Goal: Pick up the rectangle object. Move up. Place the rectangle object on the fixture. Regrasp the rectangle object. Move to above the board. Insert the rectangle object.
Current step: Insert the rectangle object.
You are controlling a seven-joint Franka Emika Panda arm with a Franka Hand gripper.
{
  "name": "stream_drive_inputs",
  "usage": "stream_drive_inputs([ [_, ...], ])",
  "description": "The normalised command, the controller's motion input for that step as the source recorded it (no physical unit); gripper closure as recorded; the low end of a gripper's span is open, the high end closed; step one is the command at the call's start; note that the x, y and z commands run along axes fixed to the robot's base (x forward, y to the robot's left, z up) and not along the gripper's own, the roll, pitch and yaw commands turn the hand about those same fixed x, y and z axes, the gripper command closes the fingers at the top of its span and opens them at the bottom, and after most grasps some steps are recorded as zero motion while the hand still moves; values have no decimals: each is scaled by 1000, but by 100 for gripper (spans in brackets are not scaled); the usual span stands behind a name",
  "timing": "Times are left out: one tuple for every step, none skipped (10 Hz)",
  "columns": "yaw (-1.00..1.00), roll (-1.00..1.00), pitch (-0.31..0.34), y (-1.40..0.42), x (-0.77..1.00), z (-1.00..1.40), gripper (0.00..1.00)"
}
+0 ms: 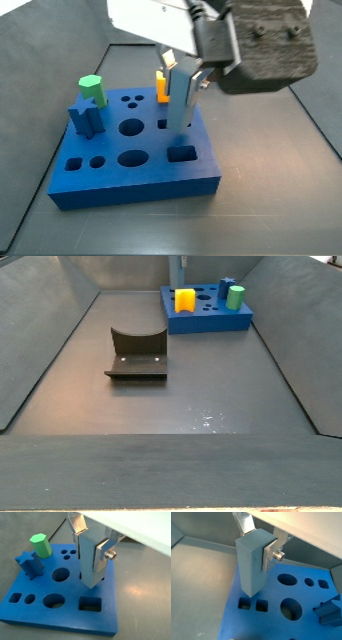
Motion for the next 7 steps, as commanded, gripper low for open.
stream_drive_inputs([
  [-663,0,-37,-157,-54,-357,100],
  [-363,0,0,-51,-97,-191,100],
  [49,26,23,0,0,-94,100],
  [417,180,131,46,0,0,100],
  [326,49,49,9,40,-37,100],
  [11,0,0,0,0,0,100],
  [46,0,0,0,0,0,100],
])
